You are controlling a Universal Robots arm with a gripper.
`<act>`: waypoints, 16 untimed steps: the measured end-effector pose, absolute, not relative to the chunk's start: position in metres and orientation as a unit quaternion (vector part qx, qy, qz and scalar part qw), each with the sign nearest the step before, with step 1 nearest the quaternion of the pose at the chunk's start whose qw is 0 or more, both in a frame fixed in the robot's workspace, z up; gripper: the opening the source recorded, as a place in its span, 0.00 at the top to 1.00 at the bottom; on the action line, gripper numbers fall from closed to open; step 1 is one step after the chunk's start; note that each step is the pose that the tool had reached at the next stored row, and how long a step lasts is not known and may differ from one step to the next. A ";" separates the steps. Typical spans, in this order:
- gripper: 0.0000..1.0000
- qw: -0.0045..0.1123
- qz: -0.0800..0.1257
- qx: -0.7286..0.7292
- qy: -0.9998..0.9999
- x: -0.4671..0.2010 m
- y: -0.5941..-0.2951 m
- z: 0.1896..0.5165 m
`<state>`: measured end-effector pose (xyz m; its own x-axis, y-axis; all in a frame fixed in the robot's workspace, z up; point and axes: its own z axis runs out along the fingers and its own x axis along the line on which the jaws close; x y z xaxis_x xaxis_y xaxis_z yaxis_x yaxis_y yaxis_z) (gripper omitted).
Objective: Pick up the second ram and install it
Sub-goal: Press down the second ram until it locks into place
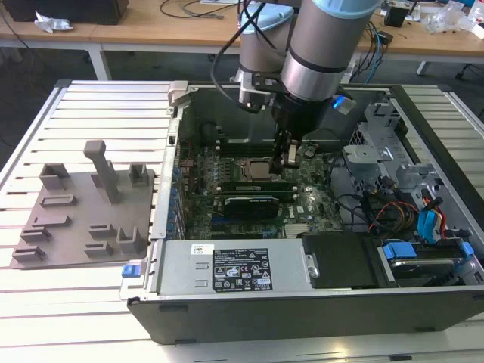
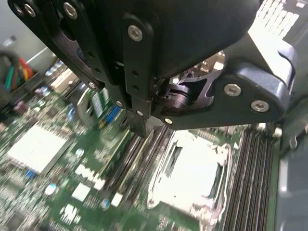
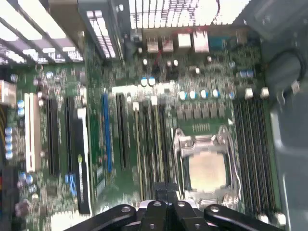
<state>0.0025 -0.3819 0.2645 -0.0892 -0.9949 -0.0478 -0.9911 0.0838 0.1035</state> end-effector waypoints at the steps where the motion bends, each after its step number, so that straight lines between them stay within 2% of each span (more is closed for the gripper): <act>1: 0.90 0.019 -0.056 0.674 -0.736 0.017 -0.382 0.261; 10: 0.90 0.021 -0.056 0.683 -0.728 0.033 -0.380 0.228; 16: 0.90 0.016 -0.052 0.683 -0.728 0.015 -0.379 0.232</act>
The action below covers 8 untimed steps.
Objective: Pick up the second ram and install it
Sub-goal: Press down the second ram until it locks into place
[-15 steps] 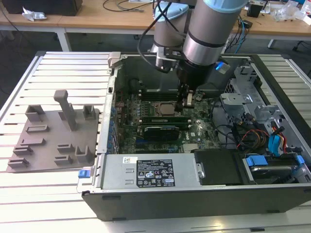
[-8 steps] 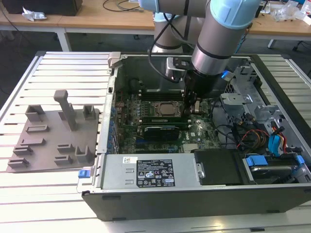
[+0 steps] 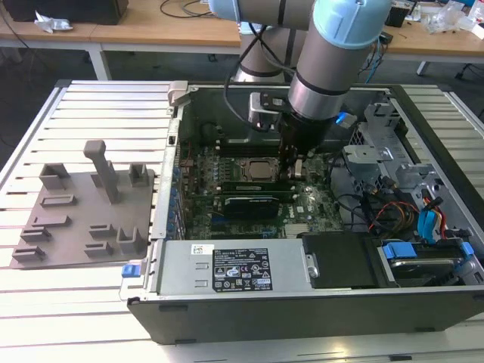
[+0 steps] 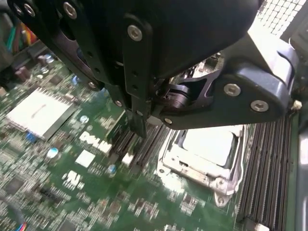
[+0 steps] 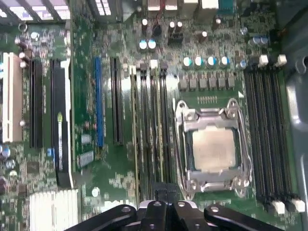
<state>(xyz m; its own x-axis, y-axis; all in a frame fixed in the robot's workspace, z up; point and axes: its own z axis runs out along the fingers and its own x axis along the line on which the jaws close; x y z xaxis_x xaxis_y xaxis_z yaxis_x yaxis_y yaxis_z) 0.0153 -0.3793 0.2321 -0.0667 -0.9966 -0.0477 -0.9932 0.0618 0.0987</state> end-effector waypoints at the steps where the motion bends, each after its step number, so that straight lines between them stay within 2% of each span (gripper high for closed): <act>1: 0.90 0.016 -0.052 0.683 -0.728 0.008 -0.379 0.232; 8: 0.90 0.010 -0.046 0.683 -0.729 -0.046 -0.379 0.229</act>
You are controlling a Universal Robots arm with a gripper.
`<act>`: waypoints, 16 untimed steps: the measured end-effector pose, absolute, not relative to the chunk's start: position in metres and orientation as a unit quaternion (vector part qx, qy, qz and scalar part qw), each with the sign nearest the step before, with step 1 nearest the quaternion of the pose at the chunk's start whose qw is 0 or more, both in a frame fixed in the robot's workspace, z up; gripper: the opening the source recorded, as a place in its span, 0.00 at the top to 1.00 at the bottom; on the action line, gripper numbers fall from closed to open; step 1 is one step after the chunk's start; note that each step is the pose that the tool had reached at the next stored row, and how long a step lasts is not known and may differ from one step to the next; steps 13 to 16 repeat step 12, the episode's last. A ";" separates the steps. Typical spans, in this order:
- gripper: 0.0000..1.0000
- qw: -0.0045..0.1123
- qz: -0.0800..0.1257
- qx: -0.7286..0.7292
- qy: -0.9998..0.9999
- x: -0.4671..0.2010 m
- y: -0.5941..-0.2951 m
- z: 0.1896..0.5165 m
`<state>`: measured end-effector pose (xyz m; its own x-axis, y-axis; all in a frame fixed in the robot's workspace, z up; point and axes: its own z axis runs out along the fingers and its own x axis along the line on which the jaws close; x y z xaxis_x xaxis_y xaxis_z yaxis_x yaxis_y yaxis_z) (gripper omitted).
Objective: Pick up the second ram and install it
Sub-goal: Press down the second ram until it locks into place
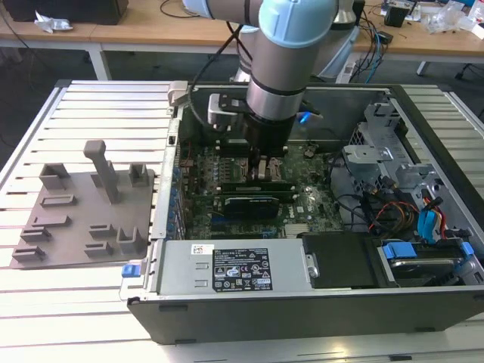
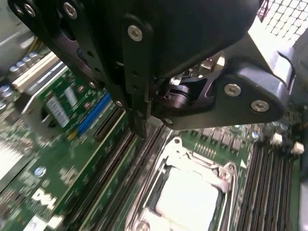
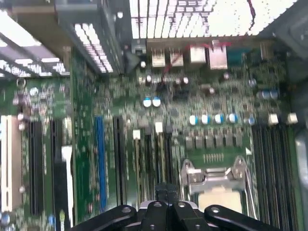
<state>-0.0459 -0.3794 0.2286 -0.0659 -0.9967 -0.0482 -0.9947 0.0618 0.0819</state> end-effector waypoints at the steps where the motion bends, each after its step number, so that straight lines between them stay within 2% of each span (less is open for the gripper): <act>1: 0.90 0.010 -0.046 0.683 -0.729 -0.048 -0.379 0.227; 4: 0.90 0.010 -0.047 0.683 -0.729 -0.047 -0.379 0.238; 8: 0.90 0.010 -0.047 0.683 -0.729 -0.047 -0.379 0.277; 16: 0.90 0.010 -0.047 0.683 -0.729 -0.047 -0.379 0.278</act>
